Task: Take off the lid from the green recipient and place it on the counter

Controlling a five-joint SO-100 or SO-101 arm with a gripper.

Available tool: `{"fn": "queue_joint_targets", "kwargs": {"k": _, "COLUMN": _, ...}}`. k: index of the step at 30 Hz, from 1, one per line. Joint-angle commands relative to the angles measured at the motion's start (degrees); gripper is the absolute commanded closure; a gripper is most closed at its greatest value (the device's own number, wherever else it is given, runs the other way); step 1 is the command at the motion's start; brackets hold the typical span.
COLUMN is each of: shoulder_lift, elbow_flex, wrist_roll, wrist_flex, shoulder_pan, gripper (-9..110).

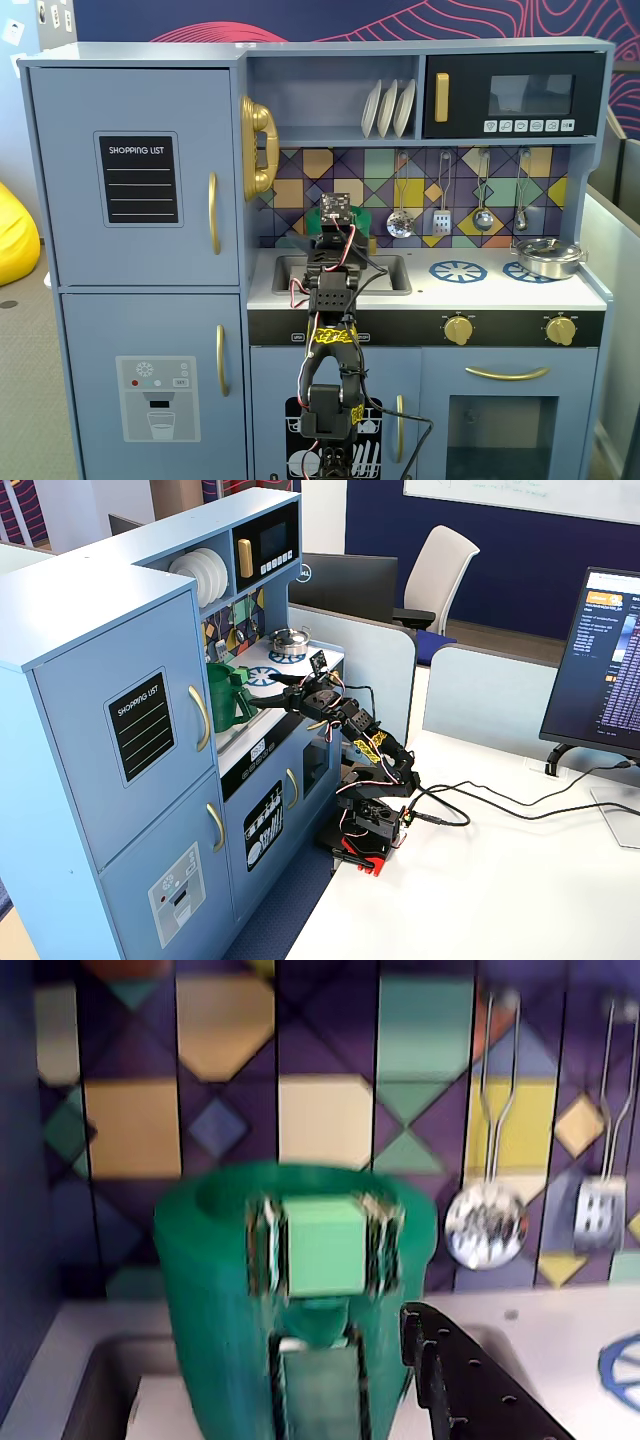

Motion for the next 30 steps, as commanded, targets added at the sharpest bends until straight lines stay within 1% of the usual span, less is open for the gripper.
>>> {"fn": "queue_joint_targets", "kwargs": {"k": 1, "shoulder_lift": -1.14, "elbow_flex": -1.32, "wrist_roll": -0.09, "wrist_flex": -3.96, "shoulder_pan": 1.41, "gripper": 41}}
{"fn": "queue_joint_targets", "kwargs": {"k": 12, "shoulder_lift": -9.76, "elbow_flex": -6.94, "wrist_roll": -0.35, "wrist_flex": -8.17, "shoulder_pan": 0.70, "gripper": 43}}
{"fn": "queue_joint_targets", "kwargs": {"k": 19, "shoulder_lift": -16.44, "elbow_flex": -11.51, "wrist_roll": 0.79, "wrist_flex": -12.39, "shoulder_pan": 2.11, "gripper": 44}}
{"fn": "queue_joint_targets", "kwargs": {"k": 30, "shoulder_lift": -22.06, "elbow_flex": -16.00, "wrist_roll": 1.85, "wrist_flex": -13.54, "shoulder_pan": 2.02, "gripper": 45}}
